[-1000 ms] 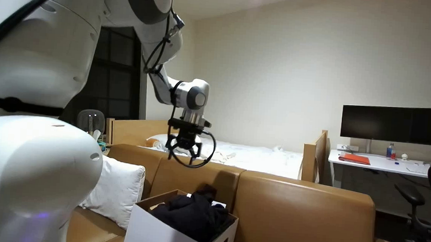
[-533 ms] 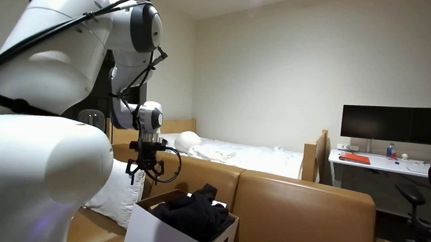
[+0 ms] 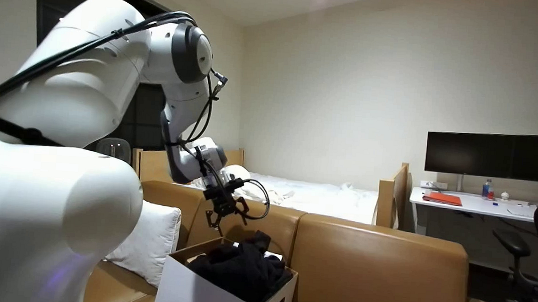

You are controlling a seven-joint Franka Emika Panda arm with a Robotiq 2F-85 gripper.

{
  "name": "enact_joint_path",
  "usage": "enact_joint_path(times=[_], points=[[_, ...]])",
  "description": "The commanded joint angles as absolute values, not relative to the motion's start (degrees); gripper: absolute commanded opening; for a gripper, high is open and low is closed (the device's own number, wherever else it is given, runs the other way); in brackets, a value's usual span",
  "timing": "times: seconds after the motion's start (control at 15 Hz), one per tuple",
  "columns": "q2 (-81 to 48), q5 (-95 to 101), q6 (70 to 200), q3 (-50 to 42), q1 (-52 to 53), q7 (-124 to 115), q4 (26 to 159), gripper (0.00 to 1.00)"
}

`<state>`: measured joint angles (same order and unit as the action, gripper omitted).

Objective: Pick up the book and black cloth from the box and put them on the sofa

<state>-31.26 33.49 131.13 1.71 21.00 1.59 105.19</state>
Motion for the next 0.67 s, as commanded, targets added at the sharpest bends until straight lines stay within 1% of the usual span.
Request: enact_joint_path(times=[0.0, 0.27, 0.53, 0.6], points=[[-34.3, 41.9, 143.4, -1.2, 21.6, -10.6, 106.0, 1.00], [-39.5, 48.5, 152.3, -4.3, 23.4, -22.4, 108.3, 1.00], [-44.5, 54.7, 154.8, -8.1, 26.1, -29.8, 107.5, 1.00], [-45.1, 56.1, 154.2, -8.6, 26.7, -30.8, 107.3, 0.75]])
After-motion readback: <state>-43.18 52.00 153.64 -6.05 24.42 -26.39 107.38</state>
